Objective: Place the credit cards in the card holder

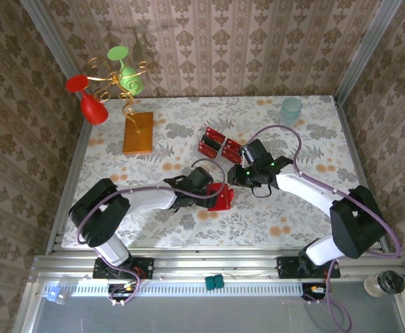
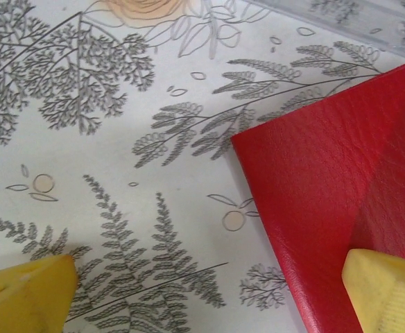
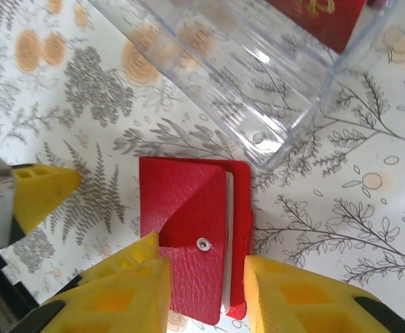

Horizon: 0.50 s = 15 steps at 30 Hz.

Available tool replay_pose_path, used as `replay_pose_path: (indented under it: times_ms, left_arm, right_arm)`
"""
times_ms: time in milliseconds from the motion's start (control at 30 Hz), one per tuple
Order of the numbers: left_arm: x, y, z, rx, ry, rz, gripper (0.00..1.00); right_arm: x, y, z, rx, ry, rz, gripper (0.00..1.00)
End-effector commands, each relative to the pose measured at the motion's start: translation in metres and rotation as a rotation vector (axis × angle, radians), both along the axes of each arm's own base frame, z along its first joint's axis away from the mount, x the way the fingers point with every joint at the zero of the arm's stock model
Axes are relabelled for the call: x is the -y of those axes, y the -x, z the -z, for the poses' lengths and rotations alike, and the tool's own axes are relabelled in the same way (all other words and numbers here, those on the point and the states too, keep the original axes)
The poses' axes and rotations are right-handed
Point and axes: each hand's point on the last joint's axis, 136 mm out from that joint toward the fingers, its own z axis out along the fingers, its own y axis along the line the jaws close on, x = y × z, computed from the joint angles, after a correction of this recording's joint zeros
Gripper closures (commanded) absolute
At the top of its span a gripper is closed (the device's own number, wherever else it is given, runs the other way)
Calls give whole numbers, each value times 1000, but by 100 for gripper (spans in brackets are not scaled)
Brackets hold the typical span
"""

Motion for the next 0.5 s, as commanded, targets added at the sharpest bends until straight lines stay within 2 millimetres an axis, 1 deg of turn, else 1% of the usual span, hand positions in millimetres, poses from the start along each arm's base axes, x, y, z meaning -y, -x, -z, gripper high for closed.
replay_pose_path:
  times_ms: [0,133,233,467]
  left_arm:
    - [-13,11,14,-27,-112,31,0]
    - [-14,12,14,-23,-105,27,0]
    - [-15,13,15,-23,-106,26,0]
    - [-16,14,17,-25,-104,27,0]
  right_arm:
    - [3,19,28,-99,43,-45,65]
    - [1,21,39,-120,60,-57,65]
    - [4,22,43,-126,81,-58,65]
    - [5,21,48,-132,97,-61,70]
